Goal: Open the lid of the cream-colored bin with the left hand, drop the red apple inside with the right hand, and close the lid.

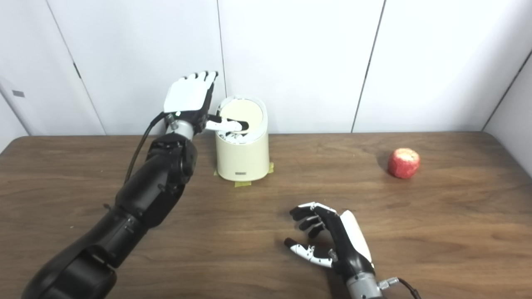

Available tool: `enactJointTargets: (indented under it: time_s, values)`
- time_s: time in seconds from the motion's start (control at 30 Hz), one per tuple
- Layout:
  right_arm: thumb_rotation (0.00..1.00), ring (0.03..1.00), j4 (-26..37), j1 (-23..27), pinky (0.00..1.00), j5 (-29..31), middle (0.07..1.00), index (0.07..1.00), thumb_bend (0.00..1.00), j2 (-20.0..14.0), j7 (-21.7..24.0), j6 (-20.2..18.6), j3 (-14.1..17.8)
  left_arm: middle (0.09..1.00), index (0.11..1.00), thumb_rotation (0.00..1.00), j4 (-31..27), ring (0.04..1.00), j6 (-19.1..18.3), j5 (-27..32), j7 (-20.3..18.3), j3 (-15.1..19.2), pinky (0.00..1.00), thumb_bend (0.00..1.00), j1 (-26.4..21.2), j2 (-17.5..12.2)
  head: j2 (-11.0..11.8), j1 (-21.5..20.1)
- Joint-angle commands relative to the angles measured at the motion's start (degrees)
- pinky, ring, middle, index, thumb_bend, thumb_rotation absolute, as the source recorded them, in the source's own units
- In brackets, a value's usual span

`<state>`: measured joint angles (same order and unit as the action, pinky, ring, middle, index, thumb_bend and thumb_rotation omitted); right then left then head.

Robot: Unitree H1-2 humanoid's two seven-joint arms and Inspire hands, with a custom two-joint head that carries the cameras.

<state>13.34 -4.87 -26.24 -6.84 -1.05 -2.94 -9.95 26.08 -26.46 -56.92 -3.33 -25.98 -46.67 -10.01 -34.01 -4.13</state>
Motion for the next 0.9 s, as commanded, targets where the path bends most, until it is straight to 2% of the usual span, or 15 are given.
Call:
enactJointTargets:
  time_s: [0.0,0.33,0.47,0.5,0.57,0.7,0.87]
  values:
    - [0.0,0.564,0.4,1.1,0.45,-0.1,0.628,0.614,0.34,-0.2,0.8,0.6,-0.4,1.0,1.0,0.99,-0.3,1.0,-0.1,0.1,0.5,0.6,1.0,0.76,-1.7,-0.3,0.0,0.0]
    - [0.0,0.556,0.9,1.0,0.44,-0.3,0.62,0.614,0.34,0.1,1.0,0.0,-0.6,1.0,1.0,1.0,-3.0,1.0,-0.3,2.5,1.7,3.4,1.0,0.73,-1.3,0.1,-0.1,-0.2]
    - [0.0,0.557,0.5,1.0,0.44,0.6,0.621,0.614,0.34,0.3,0.9,0.6,-0.4,1.0,1.0,1.0,-8.1,1.0,0.7,3.6,2.7,4.8,1.0,0.69,0.4,-0.4,-0.1,0.1]
    - [0.0,0.535,0.4,1.1,0.42,0.6,0.611,0.613,0.33,0.3,0.7,0.9,-0.4,1.0,1.0,1.0,-9.6,1.0,1.2,4.0,2.8,5.1,1.0,0.65,1.2,-0.5,-0.1,0.1]
    - [0.0,0.52,0.2,1.2,0.4,0.7,0.601,0.611,0.33,0.2,0.5,1.5,-0.4,1.0,0.994,1.0,-13.6,1.0,3.6,5.6,3.5,6.0,1.0,0.58,3.4,-1.2,0.0,0.2]
    - [0.01,0.54,0.6,1.3,0.42,1.0,0.607,0.612,0.33,0.3,0.6,1.0,-0.2,0.958,0.94,1.0,-21.2,0.977,9.3,8.5,6.1,8.0,0.92,0.44,9.7,-2.5,-0.1,0.7]
    - [0.05,0.592,4.7,1.7,0.48,1.4,0.637,0.623,0.34,0.7,2.3,-2.8,0.1,0.932,0.924,1.0,-29.0,0.95,18.5,14.1,8.1,11.3,0.88,0.25,18.9,-5.0,-0.1,0.0]
